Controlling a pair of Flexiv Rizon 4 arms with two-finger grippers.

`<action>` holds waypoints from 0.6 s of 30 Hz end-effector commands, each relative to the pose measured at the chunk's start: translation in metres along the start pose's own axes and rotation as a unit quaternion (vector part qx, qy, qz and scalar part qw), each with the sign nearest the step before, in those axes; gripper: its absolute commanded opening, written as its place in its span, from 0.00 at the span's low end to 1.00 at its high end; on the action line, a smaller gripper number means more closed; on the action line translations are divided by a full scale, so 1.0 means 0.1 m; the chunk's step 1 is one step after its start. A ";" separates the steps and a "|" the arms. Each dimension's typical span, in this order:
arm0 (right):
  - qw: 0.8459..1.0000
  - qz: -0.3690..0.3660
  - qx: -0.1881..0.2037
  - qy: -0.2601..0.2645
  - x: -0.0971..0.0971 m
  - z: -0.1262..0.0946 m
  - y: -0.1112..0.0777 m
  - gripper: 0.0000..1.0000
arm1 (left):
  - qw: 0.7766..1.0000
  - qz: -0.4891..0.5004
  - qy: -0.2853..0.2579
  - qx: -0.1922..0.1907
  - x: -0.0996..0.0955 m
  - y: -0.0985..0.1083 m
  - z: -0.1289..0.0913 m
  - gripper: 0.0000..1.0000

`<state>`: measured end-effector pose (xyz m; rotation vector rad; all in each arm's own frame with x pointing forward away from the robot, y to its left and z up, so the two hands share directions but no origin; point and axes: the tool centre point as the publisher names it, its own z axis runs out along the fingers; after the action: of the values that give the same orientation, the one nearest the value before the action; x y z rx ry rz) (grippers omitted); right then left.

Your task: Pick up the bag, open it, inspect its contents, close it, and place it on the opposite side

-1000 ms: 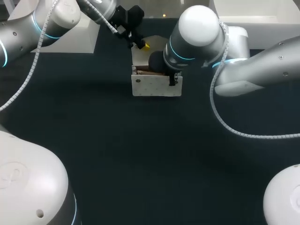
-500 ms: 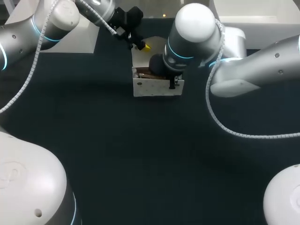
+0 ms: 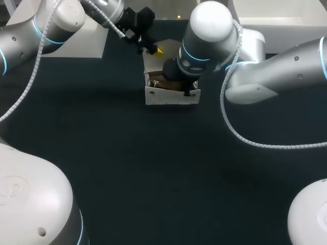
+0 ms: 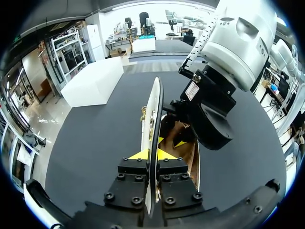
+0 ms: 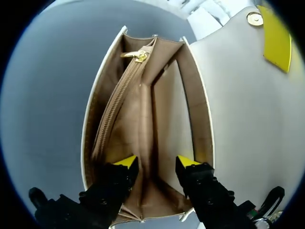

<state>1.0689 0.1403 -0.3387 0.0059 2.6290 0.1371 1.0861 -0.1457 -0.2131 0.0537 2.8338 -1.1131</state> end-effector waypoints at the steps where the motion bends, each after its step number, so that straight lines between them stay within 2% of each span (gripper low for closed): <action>1: 1.000 -0.001 0.003 0.002 -0.02 0.01 0.03 1.00 | 1.000 0.005 0.000 0.003 0.00 0.00 0.00 0.00; 18: 1.000 -0.001 0.006 0.003 -0.02 0.02 0.05 1.00 | 1.000 0.019 0.005 -0.002 0.02 0.00 0.02 0.00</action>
<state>1.0702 0.1423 -0.3396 0.0034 2.6375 0.1282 1.0837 -0.1454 -0.2143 0.1085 2.8302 -1.1010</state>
